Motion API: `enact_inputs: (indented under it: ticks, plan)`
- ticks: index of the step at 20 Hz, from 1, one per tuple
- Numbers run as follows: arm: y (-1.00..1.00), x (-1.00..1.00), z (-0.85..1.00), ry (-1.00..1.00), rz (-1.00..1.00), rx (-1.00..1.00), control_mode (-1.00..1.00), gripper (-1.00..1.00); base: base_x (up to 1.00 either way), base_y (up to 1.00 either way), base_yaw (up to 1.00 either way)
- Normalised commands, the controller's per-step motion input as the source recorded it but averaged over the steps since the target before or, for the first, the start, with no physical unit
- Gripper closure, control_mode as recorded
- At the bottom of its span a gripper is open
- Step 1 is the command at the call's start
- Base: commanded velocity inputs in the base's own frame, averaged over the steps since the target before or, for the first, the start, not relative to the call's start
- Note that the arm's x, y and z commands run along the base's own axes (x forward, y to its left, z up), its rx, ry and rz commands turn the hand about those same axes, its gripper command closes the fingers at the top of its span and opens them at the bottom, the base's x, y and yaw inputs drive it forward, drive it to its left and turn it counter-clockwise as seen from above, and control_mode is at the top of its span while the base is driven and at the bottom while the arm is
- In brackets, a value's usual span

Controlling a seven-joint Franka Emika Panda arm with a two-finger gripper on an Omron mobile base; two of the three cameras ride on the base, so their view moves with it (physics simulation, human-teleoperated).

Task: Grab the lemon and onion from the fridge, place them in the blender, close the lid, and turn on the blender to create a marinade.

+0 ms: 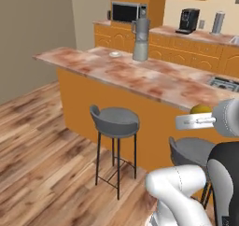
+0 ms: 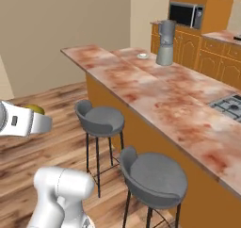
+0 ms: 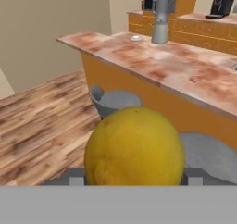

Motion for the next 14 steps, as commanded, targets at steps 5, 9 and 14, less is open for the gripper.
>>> enact_inputs:
  ticks: [5, 9, 14]
  plan:
    - [0.00, 0.00, 0.00, 0.00, 0.00, 0.00, 1.00, 1.00, 1.00, 1.00, 0.00]
    - [0.00, 0.00, 0.00, 0.00, 0.00, 0.00, 1.00, 1.00, 1.00, 1.00, 0.00]
    - [0.00, 0.00, 0.00, 0.00, 0.00, 0.00, 1.00, 1.00, 1.00, 1.00, 0.00]
